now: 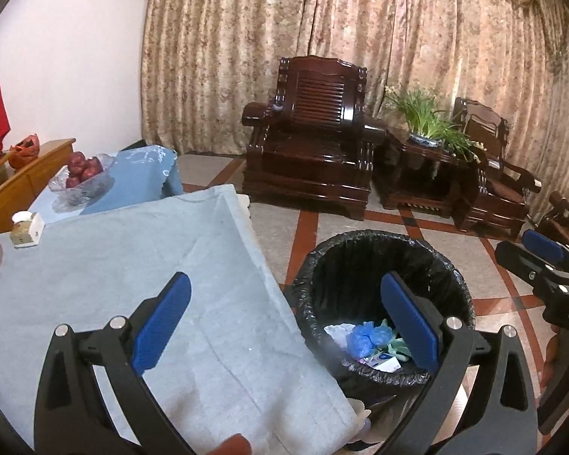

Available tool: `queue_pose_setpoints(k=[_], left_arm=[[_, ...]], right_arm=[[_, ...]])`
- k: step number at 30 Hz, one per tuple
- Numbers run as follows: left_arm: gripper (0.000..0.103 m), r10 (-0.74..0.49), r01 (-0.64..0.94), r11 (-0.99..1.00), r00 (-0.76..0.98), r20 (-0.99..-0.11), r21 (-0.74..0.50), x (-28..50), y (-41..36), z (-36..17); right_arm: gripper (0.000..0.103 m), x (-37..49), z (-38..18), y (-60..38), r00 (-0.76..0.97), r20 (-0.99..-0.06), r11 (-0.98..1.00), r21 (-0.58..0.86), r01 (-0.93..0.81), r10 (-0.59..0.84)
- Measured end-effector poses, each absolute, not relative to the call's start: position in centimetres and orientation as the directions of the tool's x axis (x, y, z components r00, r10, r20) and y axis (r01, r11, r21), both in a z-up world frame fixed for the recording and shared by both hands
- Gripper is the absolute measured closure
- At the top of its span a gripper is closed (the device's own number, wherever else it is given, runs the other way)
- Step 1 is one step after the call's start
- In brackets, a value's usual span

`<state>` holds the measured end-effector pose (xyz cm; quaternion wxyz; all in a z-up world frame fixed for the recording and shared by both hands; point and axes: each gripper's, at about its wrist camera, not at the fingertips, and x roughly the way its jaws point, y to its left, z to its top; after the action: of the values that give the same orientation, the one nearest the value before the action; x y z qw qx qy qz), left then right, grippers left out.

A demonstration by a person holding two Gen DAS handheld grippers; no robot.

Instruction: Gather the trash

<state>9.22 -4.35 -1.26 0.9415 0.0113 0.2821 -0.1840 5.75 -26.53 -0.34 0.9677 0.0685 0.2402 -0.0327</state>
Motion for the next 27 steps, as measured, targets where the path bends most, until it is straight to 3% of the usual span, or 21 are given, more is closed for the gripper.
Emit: queue_pose_setpoints(k=[27], left_arm=[[0.006,-0.338,0.342,0.937,0.821,-0.460,-0.077,6.0,-2.2,1.2]], right_arm=[[0.006,4.4,1.8,-23.0,0.904,-0.428,0.998,0.066,0.015,0.015]])
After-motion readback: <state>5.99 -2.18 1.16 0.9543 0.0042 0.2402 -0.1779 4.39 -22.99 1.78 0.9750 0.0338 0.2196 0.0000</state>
